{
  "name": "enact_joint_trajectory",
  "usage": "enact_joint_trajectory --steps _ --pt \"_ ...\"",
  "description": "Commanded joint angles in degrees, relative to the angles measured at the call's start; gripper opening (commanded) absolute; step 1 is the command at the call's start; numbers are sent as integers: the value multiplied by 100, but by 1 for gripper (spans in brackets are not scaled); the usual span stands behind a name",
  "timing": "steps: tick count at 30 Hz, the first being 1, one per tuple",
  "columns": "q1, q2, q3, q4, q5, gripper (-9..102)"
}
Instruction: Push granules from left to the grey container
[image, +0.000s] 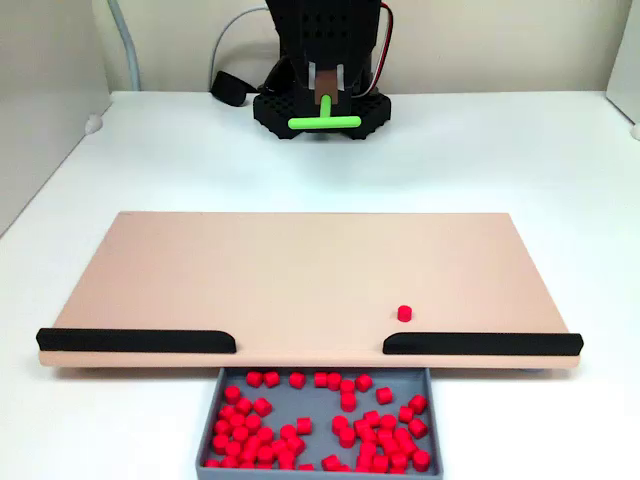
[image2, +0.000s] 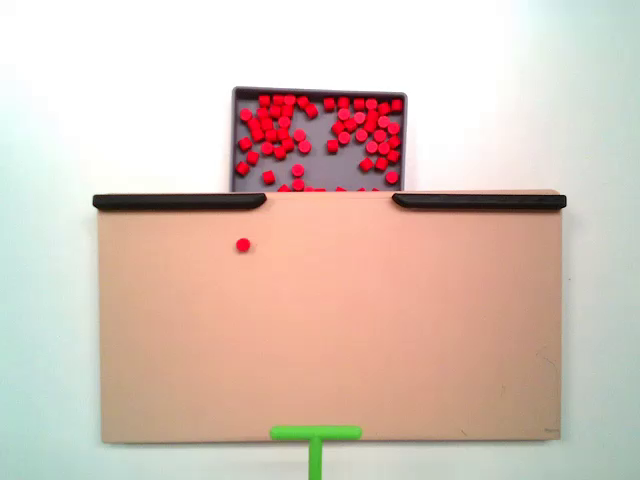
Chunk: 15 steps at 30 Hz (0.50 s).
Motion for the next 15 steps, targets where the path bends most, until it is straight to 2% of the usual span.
enact_joint_trajectory --steps 1,15 --pt "53 -334 -141 -9 -633 0" --pt "62 -369 -141 -9 -624 0"
